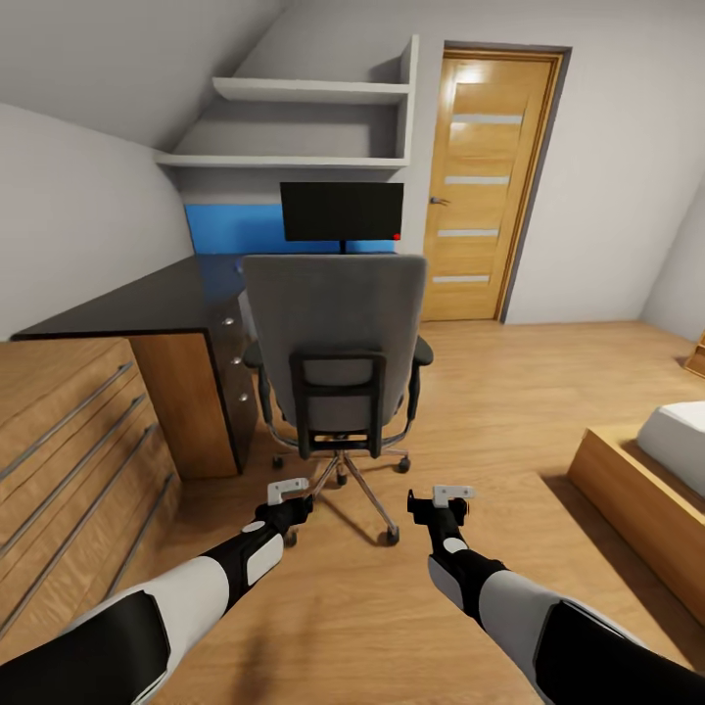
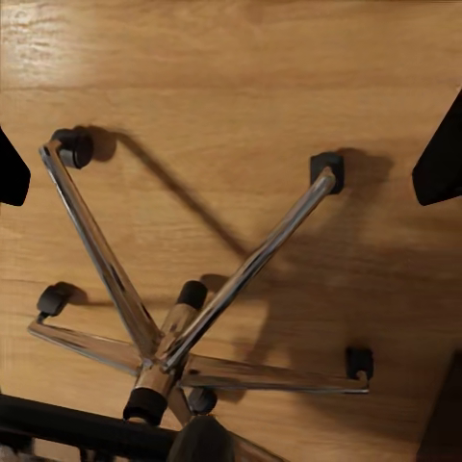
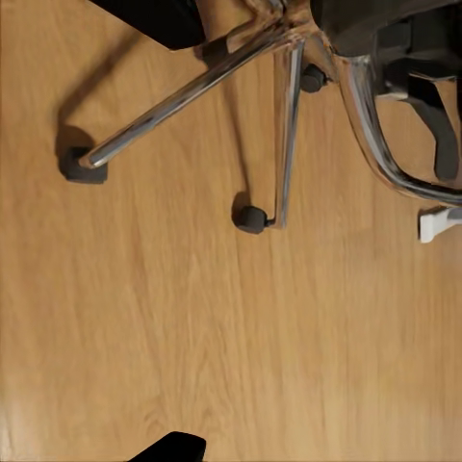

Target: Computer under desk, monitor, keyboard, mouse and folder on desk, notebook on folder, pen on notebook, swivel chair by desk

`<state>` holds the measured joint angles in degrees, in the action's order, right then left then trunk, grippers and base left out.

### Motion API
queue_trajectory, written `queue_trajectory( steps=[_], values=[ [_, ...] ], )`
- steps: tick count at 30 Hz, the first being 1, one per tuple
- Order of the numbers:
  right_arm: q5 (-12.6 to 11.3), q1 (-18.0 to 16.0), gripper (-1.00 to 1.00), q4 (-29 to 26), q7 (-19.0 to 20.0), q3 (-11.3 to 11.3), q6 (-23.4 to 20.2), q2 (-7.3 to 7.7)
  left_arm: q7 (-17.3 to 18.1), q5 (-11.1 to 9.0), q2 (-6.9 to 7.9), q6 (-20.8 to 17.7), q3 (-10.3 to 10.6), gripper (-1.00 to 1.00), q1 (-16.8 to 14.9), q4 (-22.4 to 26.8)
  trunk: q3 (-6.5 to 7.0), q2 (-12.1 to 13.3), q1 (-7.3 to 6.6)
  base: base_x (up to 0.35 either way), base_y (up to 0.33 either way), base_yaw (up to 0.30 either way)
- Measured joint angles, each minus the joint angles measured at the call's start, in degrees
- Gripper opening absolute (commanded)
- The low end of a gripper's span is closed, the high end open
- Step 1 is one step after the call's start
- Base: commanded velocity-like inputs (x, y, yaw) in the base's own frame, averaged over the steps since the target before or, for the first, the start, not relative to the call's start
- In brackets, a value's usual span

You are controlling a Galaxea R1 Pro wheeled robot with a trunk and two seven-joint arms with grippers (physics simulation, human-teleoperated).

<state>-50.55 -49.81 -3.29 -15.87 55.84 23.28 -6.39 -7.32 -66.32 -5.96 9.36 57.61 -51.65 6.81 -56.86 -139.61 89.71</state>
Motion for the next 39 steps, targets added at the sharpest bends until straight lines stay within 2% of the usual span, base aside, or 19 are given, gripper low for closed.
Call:
queue_trajectory(
  steps=[10,17,23,27,28,31,32,36,39],
  values=[
    [0.03,0.00,1.00,-0.03,0.00,0.00,0.02,-0.02,-0.08,0.23,-0.28,0.11,0.13,1.00,0.00,0.07,0.00,0.00,0.00,0.000,0.000,0.177],
    [0.33,0.01,1.00,-0.13,0.06,0.14,0.26,-0.09,-0.32,0.82,-2.13,0.15,0.28,1.00,0.00,0.15,0.00,0.00,0.00,0.000,0.000,0.031],
    [0.41,-0.01,1.00,-0.52,0.09,-0.03,0.67,-0.14,-0.91,1.04,-3.33,-0.17,1.32,1.00,0.00,0.32,0.00,0.00,0.00,0.000,0.000,0.007],
    [0.43,-0.31,1.00,-3.71,-0.03,-0.24,-1.29,-0.03,-4.19,1.16,-4.04,-1.45,1.84,1.00,-0.01,1.99,0.00,0.00,0.00,0.000,0.000,0.001],
    [0.47,-1.63,1.00,-5.33,-0.06,-0.31,-4.73,0.08,-6.90,1.29,-4.04,-4.93,1.98,1.00,-0.42,4.57,0.01,0.00,-0.01,0.000,0.000,0.000],
    [0.38,-3.25,1.00,-5.94,-0.06,-0.45,-7.03,0.12,-8.22,1.22,-4.04,-8.13,1.99,1.00,-1.31,7.22,0.01,0.00,0.00,0.000,0.000,0.000],
    [0.37,-4.93,1.00,-6.58,-0.06,-0.52,-9.01,0.03,-9.29,0.81,-4.04,-10.98,2.18,1.00,-3.22,10.25,0.02,0.00,-0.01,0.000,0.000,0.000],
    [0.27,-5.41,1.00,-6.66,0.00,-0.32,-9.29,-0.12,-10.47,0.68,-4.04,-11.51,1.93,1.00,-3.85,10.98,0.00,0.00,0.00,0.000,0.000,0.000],
    [0.35,-5.51,1.00,-6.64,0.07,-0.07,-9.17,-0.16,-11.32,0.88,-3.47,-9.04,1.69,1.00,-3.97,10.96,0.00,0.00,0.00,0.000,0.000,0.000]
  ],
)
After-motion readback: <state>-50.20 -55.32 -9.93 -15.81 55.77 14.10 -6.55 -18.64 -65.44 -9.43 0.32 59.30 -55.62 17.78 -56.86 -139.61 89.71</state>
